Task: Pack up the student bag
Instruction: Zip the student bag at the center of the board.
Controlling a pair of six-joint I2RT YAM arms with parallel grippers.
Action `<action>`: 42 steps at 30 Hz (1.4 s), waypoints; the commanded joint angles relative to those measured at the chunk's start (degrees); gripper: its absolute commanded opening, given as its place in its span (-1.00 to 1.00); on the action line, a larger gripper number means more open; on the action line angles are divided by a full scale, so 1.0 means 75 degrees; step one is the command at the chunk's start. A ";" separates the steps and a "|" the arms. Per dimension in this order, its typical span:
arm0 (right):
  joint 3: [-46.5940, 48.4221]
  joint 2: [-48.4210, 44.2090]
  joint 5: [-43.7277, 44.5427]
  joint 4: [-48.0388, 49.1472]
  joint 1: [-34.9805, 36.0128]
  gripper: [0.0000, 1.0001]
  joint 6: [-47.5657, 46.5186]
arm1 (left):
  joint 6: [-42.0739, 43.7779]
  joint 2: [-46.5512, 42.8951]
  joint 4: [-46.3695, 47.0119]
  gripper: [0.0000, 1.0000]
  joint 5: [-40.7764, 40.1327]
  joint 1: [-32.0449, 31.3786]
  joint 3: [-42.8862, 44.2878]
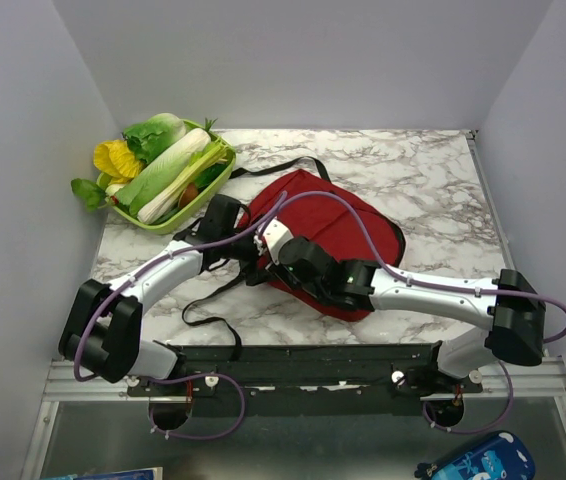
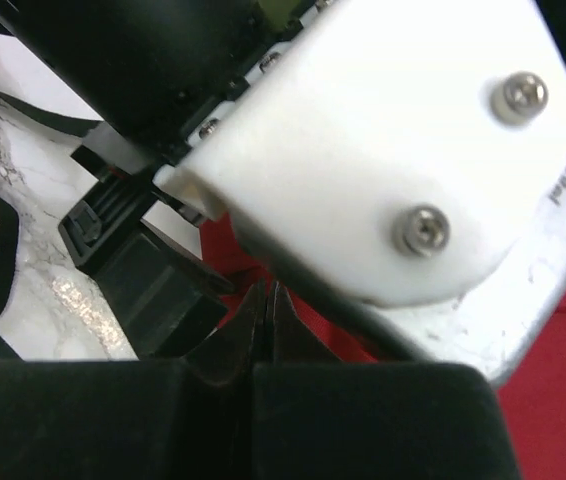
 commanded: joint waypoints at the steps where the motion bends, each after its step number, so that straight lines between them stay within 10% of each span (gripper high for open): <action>1: -0.0107 -0.0360 -0.0128 0.0389 0.0108 -0.99 0.0268 | 0.0043 0.0329 0.0535 0.98 -0.0474 -0.0365 -0.0073; 8: -0.0107 -0.0325 -0.0117 0.0365 0.0178 -0.99 0.0408 | -0.0051 0.0563 0.0315 0.60 -0.0417 -0.0459 0.0358; 9: -0.0118 -0.0337 -0.0094 0.0342 0.0178 -0.99 0.0432 | -0.0028 0.0634 0.0173 0.10 -0.0393 -0.0459 0.0465; 14: -0.0247 -0.0349 0.0316 0.0225 0.0190 -0.99 0.0678 | -0.0074 0.0787 -0.0367 -1.00 -0.0463 -0.0459 0.0747; 42: -0.1595 -0.2270 0.2472 -0.3569 0.0307 -0.99 0.3513 | 0.0464 0.0013 -0.2476 -1.00 -0.1306 0.0197 0.1262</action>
